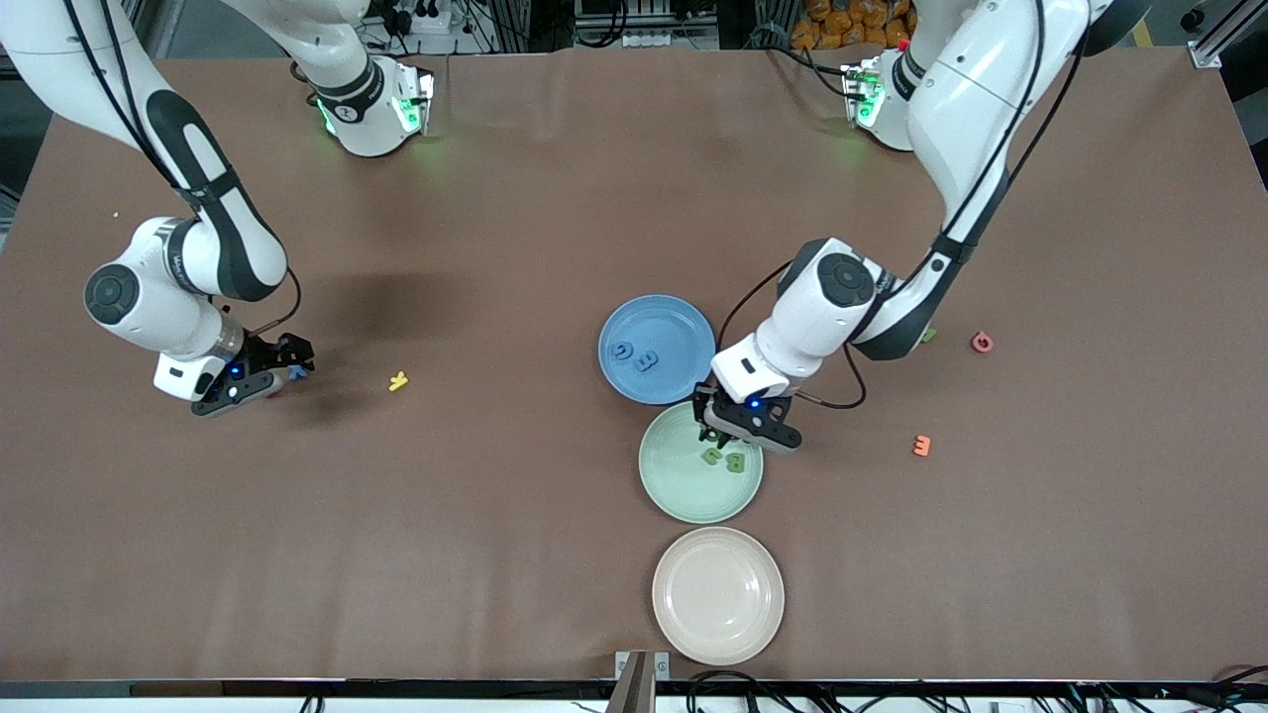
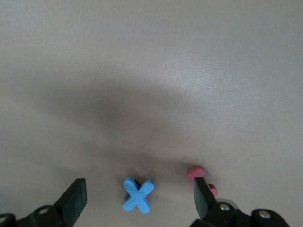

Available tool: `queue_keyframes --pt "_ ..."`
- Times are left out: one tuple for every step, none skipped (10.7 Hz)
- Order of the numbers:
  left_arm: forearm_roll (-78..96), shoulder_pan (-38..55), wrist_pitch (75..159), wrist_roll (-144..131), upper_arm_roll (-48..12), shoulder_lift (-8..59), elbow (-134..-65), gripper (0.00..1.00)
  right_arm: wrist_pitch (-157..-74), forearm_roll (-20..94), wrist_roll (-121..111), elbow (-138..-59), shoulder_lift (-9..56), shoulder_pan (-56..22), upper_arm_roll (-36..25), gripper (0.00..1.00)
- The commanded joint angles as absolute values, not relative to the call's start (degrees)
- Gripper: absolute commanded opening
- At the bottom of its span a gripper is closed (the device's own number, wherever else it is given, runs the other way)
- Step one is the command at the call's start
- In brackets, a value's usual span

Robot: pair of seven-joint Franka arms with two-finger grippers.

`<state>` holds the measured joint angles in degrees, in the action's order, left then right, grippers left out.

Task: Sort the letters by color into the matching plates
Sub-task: 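Release b onto the green plate while the right gripper descends to x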

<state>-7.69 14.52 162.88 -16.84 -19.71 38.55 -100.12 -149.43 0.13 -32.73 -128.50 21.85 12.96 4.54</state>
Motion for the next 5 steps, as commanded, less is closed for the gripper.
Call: queue_keyframes --pt "-8.1 19.7 162.1 -22.8 -15.2 39.4 -97.4 0.99 -153.4 1.4 -34.1 -131.2 22.2 13.5 5.0 1.0" --pt "-8.1 19.6 162.1 -23.2 -15.2 39.4 -97.4 1.0 -153.8 1.4 -34.0 -131.6 22.2 13.6 5.0 1.0" --pt "-8.2 19.3 162.1 -23.5 -15.2 39.1 -97.5 1.0 -154.9 1.4 -33.7 -132.3 22.3 13.6 5.0 1.0" --pt "-8.3 19.0 162.1 -23.6 -15.2 38.8 -97.6 1.0 -155.3 1.4 -33.7 -132.6 22.3 13.6 5.0 1.0" --pt "-8.4 18.2 161.1 -23.5 -15.2 37.5 -98.7 1.0 -155.4 1.4 -33.7 -133.0 22.3 13.6 5.0 1.0"
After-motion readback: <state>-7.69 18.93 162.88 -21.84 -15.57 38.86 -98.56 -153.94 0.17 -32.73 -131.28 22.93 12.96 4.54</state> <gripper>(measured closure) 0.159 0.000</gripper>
